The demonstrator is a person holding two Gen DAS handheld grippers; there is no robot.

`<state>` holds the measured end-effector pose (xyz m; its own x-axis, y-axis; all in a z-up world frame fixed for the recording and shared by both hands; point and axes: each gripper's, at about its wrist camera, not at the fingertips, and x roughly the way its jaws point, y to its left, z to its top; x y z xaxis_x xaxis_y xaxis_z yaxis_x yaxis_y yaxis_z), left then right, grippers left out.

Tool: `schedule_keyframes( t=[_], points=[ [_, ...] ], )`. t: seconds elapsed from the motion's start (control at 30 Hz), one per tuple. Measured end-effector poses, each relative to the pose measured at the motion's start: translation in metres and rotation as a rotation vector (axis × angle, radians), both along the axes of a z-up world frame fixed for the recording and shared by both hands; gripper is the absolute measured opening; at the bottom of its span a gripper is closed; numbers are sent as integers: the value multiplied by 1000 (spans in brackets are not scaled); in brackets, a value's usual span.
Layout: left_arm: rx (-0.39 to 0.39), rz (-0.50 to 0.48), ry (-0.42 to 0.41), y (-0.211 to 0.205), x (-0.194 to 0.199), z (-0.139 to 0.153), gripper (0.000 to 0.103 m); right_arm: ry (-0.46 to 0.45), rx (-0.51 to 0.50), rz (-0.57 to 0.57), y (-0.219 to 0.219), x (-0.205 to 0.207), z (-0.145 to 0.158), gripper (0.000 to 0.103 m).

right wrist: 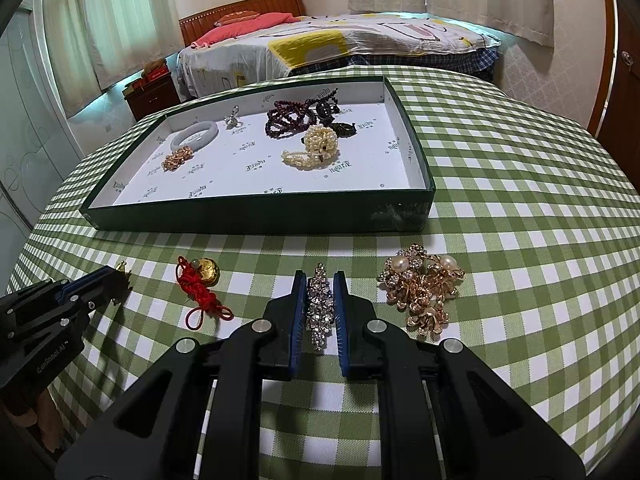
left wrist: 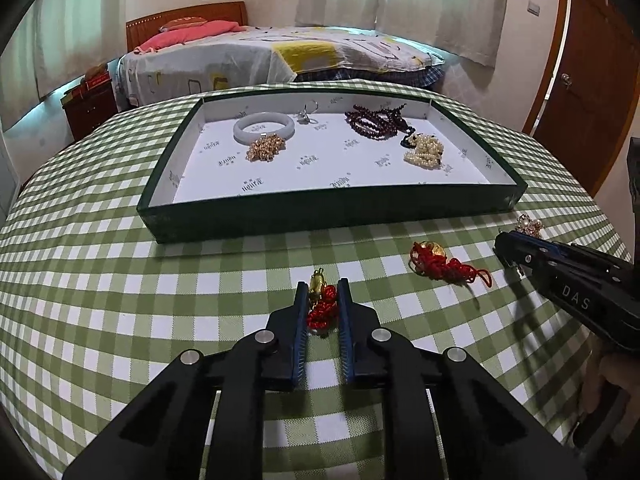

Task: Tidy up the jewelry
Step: 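Carry the red tassel over the tray with the left tool while the right tool carries the brooch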

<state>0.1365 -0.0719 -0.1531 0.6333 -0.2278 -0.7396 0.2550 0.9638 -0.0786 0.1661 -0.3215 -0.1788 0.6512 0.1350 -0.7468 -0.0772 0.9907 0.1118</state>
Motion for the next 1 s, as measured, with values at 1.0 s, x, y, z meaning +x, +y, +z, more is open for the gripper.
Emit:
schedule_keyframes(
  t=[1.0],
  points=[
    [-57,59,-213,16,59,76,15,-219,26,94,45,54,85,14]
  ],
)
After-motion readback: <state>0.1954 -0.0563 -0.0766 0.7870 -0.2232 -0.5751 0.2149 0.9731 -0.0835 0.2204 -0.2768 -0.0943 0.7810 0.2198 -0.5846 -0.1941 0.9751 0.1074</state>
